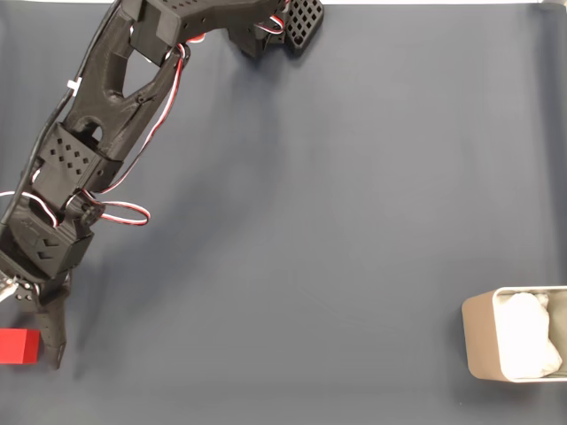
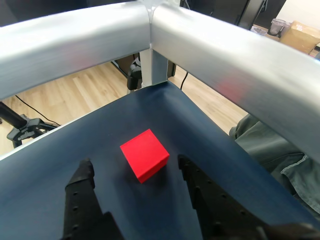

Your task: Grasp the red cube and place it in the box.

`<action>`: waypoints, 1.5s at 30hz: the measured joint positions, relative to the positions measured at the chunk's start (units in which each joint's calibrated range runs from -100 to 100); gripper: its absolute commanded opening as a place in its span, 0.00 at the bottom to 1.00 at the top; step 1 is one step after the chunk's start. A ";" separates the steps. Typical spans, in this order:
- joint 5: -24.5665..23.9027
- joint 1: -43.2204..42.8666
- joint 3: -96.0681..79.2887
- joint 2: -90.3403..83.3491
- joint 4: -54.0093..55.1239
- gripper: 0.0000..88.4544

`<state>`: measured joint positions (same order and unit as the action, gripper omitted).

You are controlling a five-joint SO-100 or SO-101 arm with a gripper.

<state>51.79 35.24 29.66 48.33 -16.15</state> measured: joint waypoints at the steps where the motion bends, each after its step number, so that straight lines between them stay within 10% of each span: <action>1: -0.10 -0.07 0.45 0.52 0.00 0.44; 45: -1.76 -2.89 5.52 4.69 0.08 0.44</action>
<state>50.04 32.34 35.17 53.02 -16.07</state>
